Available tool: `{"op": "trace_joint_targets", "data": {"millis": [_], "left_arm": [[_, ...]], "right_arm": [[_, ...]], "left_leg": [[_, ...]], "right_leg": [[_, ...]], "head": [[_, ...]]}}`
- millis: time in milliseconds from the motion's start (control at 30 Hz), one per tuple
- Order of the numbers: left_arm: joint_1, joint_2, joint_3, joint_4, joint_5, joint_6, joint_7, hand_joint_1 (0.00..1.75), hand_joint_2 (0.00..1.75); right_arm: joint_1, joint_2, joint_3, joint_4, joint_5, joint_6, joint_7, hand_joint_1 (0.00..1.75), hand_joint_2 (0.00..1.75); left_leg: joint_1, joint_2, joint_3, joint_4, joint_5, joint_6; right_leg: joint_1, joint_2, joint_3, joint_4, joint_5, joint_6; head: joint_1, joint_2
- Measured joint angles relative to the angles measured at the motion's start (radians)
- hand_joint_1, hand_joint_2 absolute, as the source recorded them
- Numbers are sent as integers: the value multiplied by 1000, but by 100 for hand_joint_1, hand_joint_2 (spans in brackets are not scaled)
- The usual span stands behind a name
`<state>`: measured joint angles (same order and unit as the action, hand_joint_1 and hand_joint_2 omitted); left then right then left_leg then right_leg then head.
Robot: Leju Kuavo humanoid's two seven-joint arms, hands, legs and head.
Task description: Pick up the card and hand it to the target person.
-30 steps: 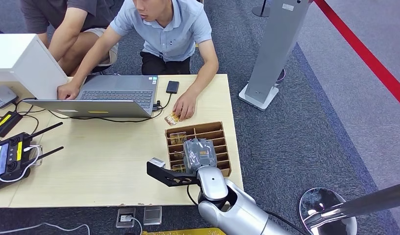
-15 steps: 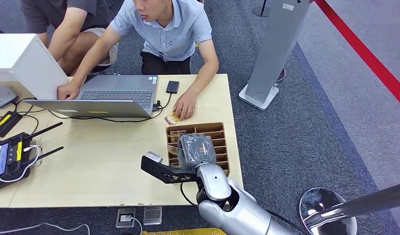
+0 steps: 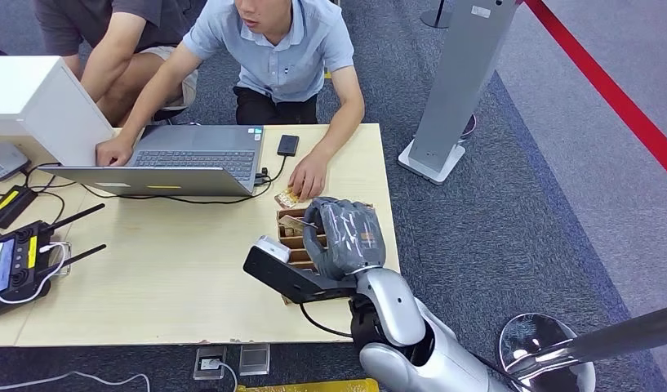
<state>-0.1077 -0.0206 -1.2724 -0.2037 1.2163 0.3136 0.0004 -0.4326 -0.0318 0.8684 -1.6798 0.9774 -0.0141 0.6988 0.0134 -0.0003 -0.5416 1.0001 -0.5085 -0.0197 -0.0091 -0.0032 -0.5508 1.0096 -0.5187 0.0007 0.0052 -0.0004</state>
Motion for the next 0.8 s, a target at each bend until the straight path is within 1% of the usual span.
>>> {"op": "trace_joint_targets", "data": {"millis": [67, 133, 233, 300, 333, 433, 533, 633, 800], "left_arm": [[0, 0, 2, 0, 1, 1, -3, 0, 175], [0, 0, 5, 0, -3, 0, -4, 0, 175], [-2, 0, 6, 0, -21, -9, -5, 0, 175], [-3, 0, 6, 0, -35, -14, -5, 0, 175], [-4, 0, 6, 0, -41, -16, -5, 0, 175], [-7, 0, 6, 0, -69, -30, -6, 0, 175], [-13, 2, -1, 0, -95, -52, -1, 0, 175], [-18, 4, -10, 0, -102, -60, 5, 0, 175], [-17, 8, -12, 0, -101, -62, 8, 0, 175]], "right_arm": [[11, -18, -13, -51, -45, 6, 0, 175, 175], [14, -31, -19, -69, -133, 7, -1, 175, 175], [-18, -36, -13, -15, -288, -39, -23, 175, 175], [-66, -28, -4, 81, -339, -93, -67, 175, 175], [-94, -17, 2, 145, -342, -120, -92, 175, 175], [-184, 27, 20, 356, -309, -191, -169, 175, 175], [-298, 77, 32, 565, -283, -220, -233, 175, 175], [-404, 118, 42, 746, -270, -219, -251, 175, 175], [-488, 162, 53, 939, -256, -217, -242, 175, 175]], "left_leg": [[0, 0, 0, 0, 0, 0], [0, 0, -1, 0, 0, 0], [0, 0, -1, 0, 0, 0], [0, 0, -1, 0, 1, 0], [0, 0, -1, 0, 1, 0], [0, -1, -2, 0, 3, 0], [0, -2, -3, 0, 4, -1], [0, -2, -3, 0, 4, -1], [0, -2, -4, 0, 4, -1]], "right_leg": [[0, 1, 0, 0, 0, 0], [0, 1, 0, 0, 0, 0], [0, 0, 0, 0, 0, 0], [0, 0, 0, 1, 1, -1], [0, 0, 0, 1, 1, -1], [0, -2, 0, 2, 2, -1], [0, -2, -1, 3, 2, -1], [0, -3, -1, 3, 2, -1], [0, -3, -2, 3, 2, -1]], "head": [[1, 0], [1, 0], [0, 0], [0, 0], [0, 0], [-1, 0], [-1, 0], [-1, 0], [0, 0]]}}
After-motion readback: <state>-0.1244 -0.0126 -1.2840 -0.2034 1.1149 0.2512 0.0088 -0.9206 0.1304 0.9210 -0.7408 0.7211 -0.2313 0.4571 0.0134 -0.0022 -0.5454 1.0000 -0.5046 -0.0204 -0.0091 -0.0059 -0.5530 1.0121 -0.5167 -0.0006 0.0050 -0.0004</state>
